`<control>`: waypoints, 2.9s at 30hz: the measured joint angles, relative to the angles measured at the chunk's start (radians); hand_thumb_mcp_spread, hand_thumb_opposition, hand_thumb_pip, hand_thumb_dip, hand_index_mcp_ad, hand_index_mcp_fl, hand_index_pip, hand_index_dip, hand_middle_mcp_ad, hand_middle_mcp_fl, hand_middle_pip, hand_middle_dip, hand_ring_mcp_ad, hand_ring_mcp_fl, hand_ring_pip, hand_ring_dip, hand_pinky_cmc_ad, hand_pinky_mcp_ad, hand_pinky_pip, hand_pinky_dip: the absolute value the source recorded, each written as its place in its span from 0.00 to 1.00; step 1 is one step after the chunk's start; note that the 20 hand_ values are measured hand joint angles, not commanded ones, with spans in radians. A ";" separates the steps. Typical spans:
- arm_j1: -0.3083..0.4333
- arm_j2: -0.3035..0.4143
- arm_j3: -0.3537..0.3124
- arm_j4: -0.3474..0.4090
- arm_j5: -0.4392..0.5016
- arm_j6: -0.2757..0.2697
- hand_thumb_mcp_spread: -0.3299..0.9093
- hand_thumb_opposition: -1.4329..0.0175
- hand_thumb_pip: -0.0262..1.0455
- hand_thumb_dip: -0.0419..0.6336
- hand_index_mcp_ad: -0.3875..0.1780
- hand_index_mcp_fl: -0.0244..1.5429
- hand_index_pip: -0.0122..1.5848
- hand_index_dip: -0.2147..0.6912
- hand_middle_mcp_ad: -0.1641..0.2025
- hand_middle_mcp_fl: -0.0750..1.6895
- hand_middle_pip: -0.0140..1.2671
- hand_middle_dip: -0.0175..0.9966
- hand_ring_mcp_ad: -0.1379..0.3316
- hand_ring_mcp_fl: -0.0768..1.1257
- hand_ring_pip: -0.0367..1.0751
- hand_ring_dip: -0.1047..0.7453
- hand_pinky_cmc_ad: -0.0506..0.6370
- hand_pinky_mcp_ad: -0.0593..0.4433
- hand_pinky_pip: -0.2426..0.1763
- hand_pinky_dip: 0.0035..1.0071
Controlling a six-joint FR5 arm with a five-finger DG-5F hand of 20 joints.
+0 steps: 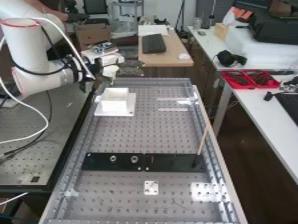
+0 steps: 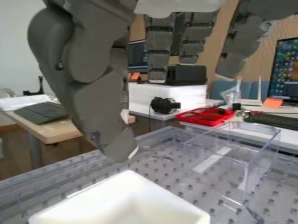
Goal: Grab the smaller nut and place it in the white container
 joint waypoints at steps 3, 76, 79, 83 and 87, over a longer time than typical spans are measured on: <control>0.012 -0.009 -0.003 0.012 0.007 0.012 0.72 0.29 0.64 0.39 0.31 0.30 0.97 0.42 0.59 0.14 0.11 0.25 0.53 0.08 0.12 0.28 0.55 0.67 0.67 0.19; -0.112 0.194 0.214 -0.280 0.750 0.169 0.43 0.50 0.68 0.27 0.47 0.03 0.39 0.37 0.64 0.08 0.11 0.25 0.59 0.06 0.11 0.28 0.58 0.70 0.43 0.30; -0.121 0.194 0.229 -0.286 0.757 0.174 0.43 0.50 0.68 0.27 0.47 0.04 0.37 0.39 0.64 0.09 0.11 0.25 0.59 0.07 0.11 0.28 0.60 0.70 0.43 0.30; -0.128 0.188 0.250 -0.305 0.759 0.169 0.43 0.50 0.68 0.27 0.47 0.04 0.36 0.39 0.64 0.08 0.11 0.25 0.59 0.07 0.11 0.28 0.60 0.71 0.43 0.30; -0.132 0.176 0.270 -0.329 0.755 0.170 0.43 0.50 0.68 0.27 0.47 0.04 0.36 0.40 0.64 0.09 0.11 0.25 0.59 0.07 0.11 0.28 0.60 0.70 0.43 0.29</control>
